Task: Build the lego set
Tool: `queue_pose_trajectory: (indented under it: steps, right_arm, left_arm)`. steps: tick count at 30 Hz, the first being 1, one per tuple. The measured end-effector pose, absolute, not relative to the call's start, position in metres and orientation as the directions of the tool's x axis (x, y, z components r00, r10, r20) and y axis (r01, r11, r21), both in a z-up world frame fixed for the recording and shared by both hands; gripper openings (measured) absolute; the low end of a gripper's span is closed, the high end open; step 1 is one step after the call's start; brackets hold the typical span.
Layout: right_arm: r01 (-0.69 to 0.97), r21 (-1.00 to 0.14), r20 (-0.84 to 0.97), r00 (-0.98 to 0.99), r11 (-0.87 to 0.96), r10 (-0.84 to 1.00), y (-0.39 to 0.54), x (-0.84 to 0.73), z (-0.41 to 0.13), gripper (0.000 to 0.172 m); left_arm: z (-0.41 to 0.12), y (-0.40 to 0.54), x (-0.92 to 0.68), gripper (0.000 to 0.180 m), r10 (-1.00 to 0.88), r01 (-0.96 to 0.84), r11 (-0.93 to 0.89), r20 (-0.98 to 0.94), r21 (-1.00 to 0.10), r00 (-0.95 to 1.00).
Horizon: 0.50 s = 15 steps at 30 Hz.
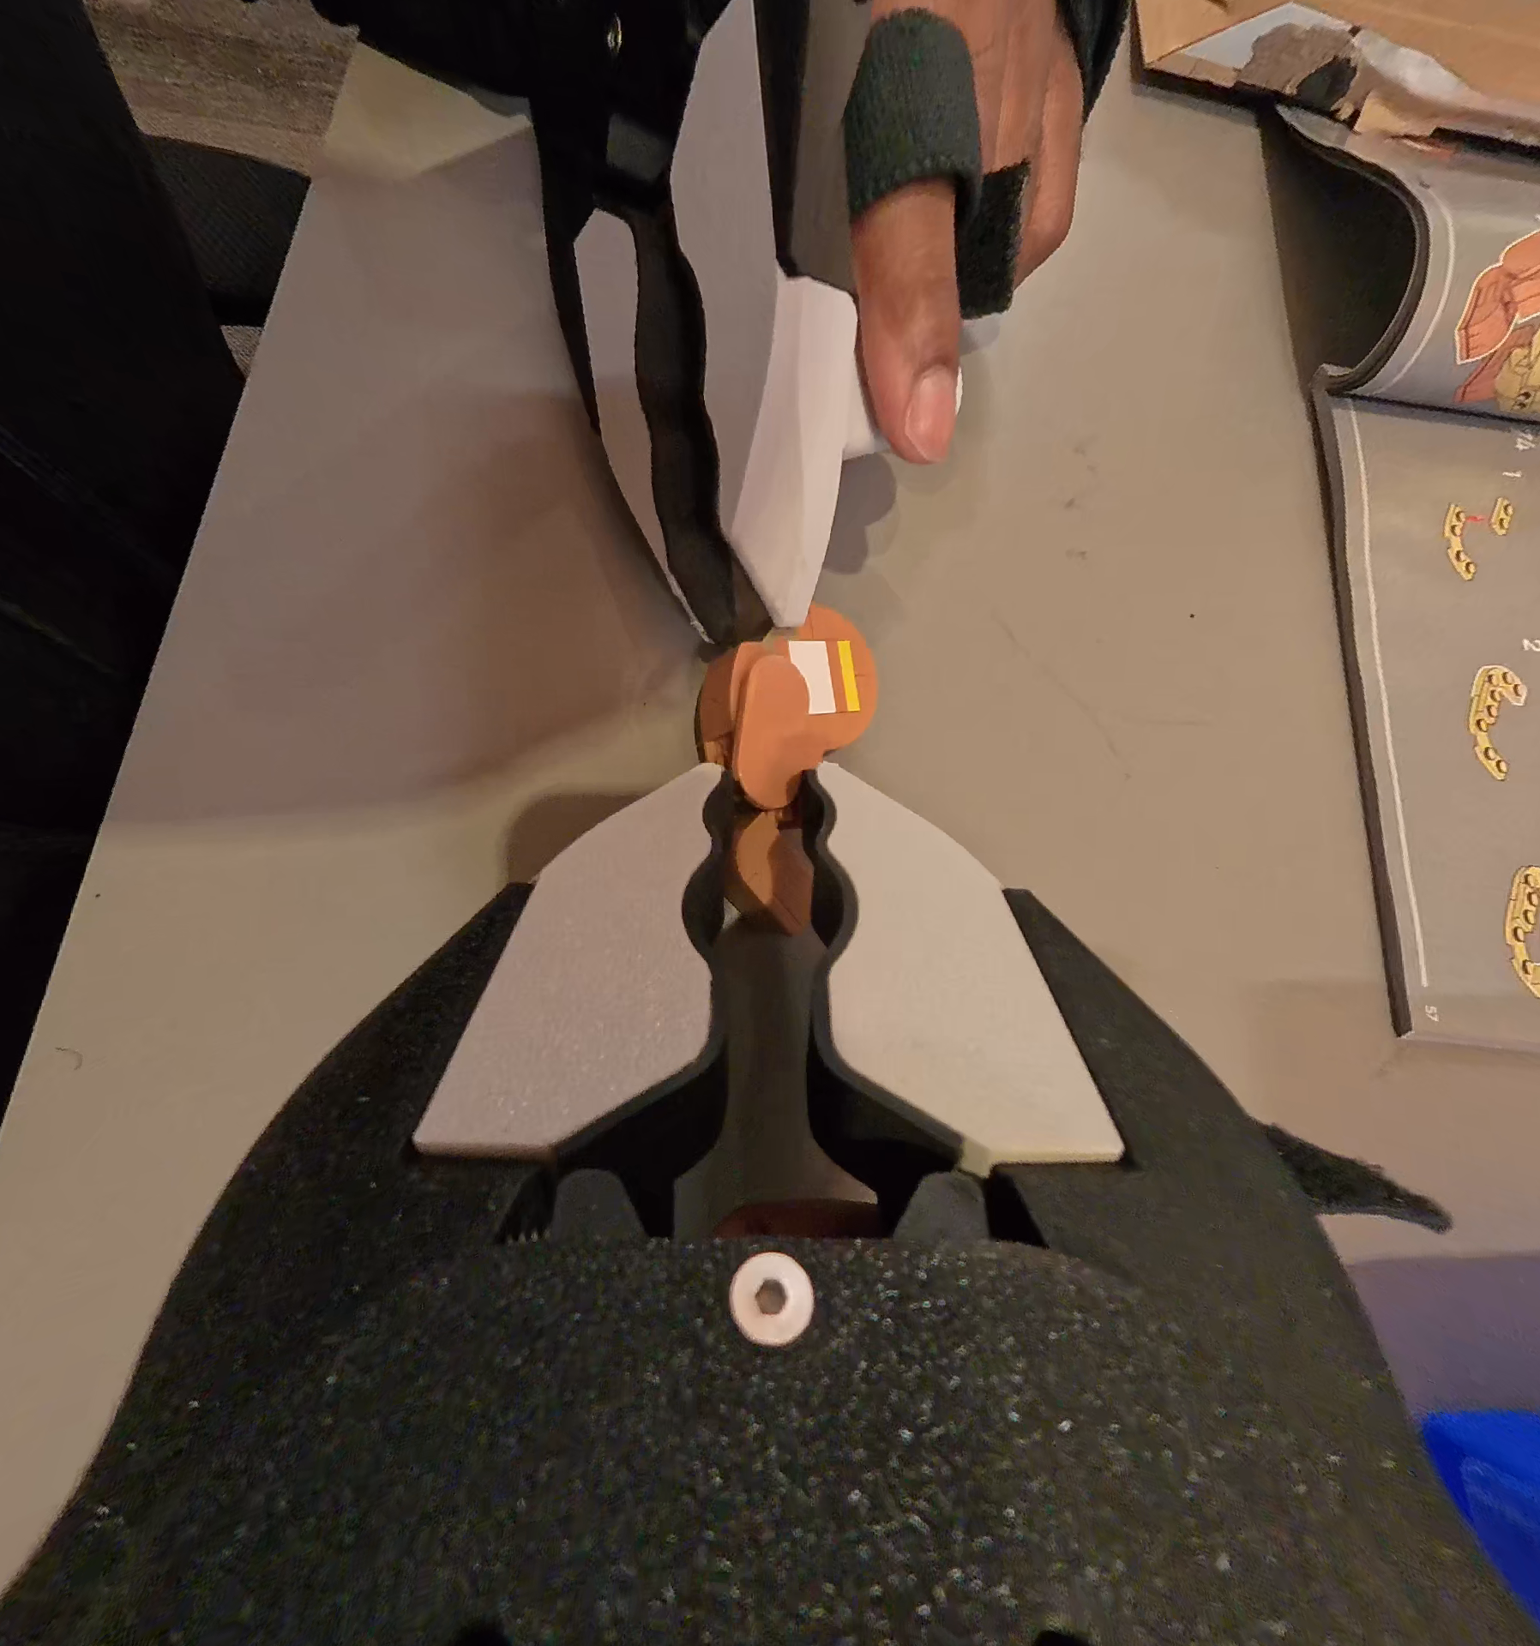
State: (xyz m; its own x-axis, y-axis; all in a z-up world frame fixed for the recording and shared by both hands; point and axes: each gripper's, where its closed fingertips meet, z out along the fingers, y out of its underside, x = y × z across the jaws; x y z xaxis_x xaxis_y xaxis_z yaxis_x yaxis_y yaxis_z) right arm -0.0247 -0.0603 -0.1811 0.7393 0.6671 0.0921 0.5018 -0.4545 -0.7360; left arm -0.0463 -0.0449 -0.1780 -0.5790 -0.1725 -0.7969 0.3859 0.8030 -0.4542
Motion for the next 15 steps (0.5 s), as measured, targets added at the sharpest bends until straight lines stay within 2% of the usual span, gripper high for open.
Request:
queue_pose_trajectory:
  steps: [8,15]
  right_arm:
    - [0.513,-0.729,0.109,0.741,-0.454,0.663,-0.0598,-0.0239,-0.1813,0.014]
    - [0.496,-0.736,0.094,0.748,-0.46,0.657,-0.0588,-0.0239,-0.1813,0.014]
  left_arm:
    - [-0.1765,-0.0468,-0.0425,0.031,-0.143,0.391,0.824,-0.818,-0.41,-0.557]
    - [-0.1769,-0.0543,-0.0407,0.035,-0.131,0.39,0.823,-0.806,-0.413,-0.577]
